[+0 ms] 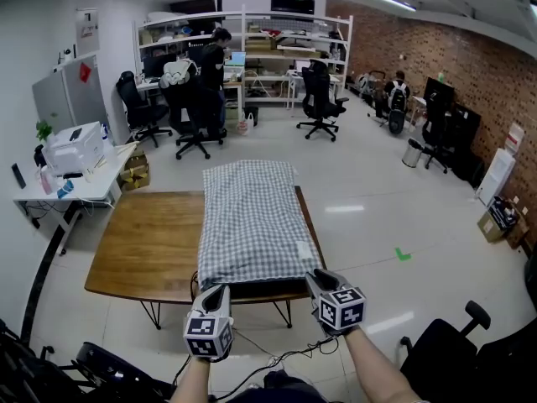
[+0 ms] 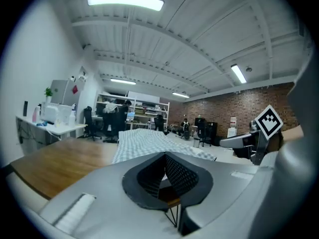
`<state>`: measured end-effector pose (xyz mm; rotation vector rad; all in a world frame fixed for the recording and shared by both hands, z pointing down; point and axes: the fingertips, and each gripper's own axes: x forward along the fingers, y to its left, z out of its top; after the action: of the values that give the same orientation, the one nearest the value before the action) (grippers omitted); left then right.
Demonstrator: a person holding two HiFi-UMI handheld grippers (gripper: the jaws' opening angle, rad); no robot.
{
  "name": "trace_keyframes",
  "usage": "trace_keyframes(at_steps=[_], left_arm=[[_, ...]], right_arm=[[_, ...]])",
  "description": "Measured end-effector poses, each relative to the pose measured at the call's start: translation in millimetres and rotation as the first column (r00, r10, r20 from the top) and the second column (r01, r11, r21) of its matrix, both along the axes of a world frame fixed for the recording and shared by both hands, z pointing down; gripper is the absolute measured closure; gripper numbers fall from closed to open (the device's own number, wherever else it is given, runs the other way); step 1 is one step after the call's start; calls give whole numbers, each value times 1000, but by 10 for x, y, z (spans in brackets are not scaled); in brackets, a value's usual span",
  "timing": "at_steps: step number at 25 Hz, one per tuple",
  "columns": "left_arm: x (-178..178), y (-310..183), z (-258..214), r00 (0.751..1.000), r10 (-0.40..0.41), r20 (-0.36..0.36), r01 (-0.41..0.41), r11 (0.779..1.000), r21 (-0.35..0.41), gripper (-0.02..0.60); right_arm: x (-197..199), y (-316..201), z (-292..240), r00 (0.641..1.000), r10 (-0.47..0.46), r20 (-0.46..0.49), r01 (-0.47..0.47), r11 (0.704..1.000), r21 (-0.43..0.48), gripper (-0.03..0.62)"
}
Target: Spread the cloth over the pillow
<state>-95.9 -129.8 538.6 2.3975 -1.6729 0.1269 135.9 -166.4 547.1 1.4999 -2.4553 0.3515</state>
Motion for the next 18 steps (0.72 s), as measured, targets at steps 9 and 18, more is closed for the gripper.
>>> trace_keyframes(at_steps=[9,18], left_arm=[[357,-253,-1347,995,101,-13,-98,986,135,571],[654,-465,-2521,986,162,-45,-147,960,238,571]], right_arm=[[-454,-128,-1095,995,-90,39,83,982,169,567],[-880,-235,-2238,978,-192,81,154,929,338,593]])
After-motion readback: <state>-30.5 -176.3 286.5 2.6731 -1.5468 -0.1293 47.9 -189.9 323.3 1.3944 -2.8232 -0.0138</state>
